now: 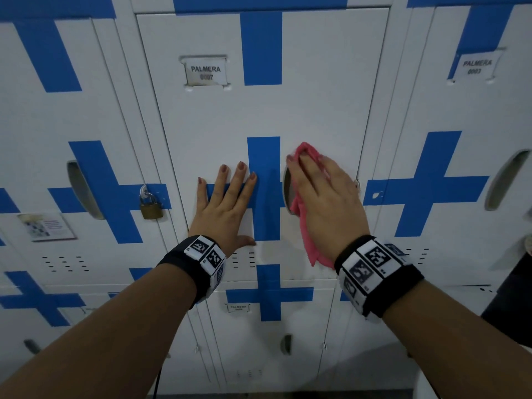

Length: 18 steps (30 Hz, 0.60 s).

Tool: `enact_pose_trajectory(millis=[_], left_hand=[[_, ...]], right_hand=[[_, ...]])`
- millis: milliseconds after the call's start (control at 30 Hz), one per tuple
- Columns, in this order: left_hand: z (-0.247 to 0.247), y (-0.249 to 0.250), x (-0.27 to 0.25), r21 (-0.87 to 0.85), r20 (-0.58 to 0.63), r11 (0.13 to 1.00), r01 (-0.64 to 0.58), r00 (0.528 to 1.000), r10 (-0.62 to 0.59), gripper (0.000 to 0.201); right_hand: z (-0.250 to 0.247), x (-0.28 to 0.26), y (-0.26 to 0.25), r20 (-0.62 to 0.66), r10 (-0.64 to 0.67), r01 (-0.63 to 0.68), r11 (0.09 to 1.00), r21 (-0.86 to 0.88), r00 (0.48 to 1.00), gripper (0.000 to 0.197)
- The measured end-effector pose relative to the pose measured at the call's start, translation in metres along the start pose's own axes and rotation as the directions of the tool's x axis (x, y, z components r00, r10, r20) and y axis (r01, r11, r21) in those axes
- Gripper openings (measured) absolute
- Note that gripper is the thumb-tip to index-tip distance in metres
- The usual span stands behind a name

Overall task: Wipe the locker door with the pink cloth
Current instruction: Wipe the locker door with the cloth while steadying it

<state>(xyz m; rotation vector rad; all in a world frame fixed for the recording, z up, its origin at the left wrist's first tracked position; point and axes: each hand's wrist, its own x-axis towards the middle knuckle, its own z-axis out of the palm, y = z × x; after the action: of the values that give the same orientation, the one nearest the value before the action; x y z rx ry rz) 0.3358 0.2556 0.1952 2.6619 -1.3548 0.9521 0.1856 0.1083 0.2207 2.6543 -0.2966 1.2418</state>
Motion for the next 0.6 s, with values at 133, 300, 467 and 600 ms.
enact_pose_trajectory(millis=[133,300,467,600], left_hand=[[0.001,-0.001,0.000,0.009,0.000,1.000,0.002,1.000,-0.002,0.143],[0.001,0.000,0.000,0.005,-0.001,1.000,-0.001,1.000,0.001,0.143],[-0.001,0.000,0.000,0.001,0.010,1.000,0.001,1.000,-0.001,0.142],[-0.002,0.001,-0.001,-0.004,0.007,1.000,0.005,1.000,-0.005,0.143]], right_hand=[[0.009,-0.005,0.012,0.091,-0.033,0.041,0.995,-0.095,0.995,0.067],[0.003,0.000,0.023,0.167,-0.185,0.219,0.953,-0.212,0.968,0.063],[-0.005,0.002,0.027,0.164,-0.204,0.244,0.928,-0.281,0.965,0.058],[-0.008,0.010,0.021,0.216,-0.193,0.257,0.909,-0.327,0.957,0.063]])
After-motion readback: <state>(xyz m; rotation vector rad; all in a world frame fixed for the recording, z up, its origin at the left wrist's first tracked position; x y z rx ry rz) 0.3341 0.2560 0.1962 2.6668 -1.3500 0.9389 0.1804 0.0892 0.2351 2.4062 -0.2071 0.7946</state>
